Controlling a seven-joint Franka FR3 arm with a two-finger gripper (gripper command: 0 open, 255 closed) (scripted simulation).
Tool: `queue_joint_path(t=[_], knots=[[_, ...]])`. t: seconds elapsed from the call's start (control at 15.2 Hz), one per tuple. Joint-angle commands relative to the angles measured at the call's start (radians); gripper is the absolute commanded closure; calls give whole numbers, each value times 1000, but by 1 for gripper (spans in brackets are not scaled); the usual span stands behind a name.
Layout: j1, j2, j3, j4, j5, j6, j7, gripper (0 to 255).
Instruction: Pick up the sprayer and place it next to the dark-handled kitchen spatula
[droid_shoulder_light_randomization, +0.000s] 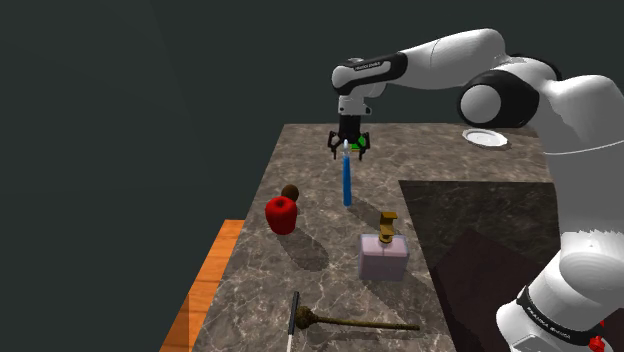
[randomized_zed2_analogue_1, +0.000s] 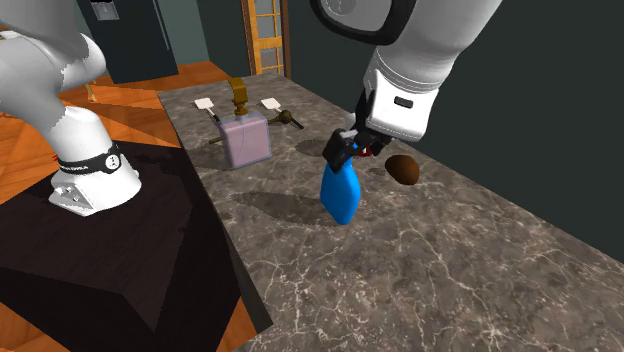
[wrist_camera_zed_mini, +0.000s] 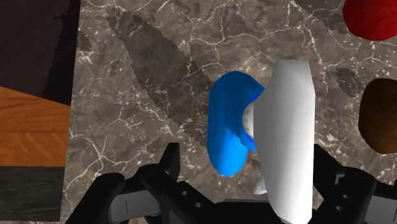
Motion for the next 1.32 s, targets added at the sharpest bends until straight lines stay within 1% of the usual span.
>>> queue_joint_path(t=[0.0,0.07,0.59,0.66,0.79,0.99,1.19,1.25], knots=[[6,42,1,-50,-1,22,-1,0],[10,38,2,-76,0,45,-4,0],[10,38,2,-76,0,45,-4,0],[6,44,0,-76,0,47,-11,255],[3,67,1,-39,-1,34,-9,255],[3,74,1,-29,-1,31,-8,255],[4,72,1,-34,-1,34,-8,255],[10,38,2,-76,1,45,-4,255]])
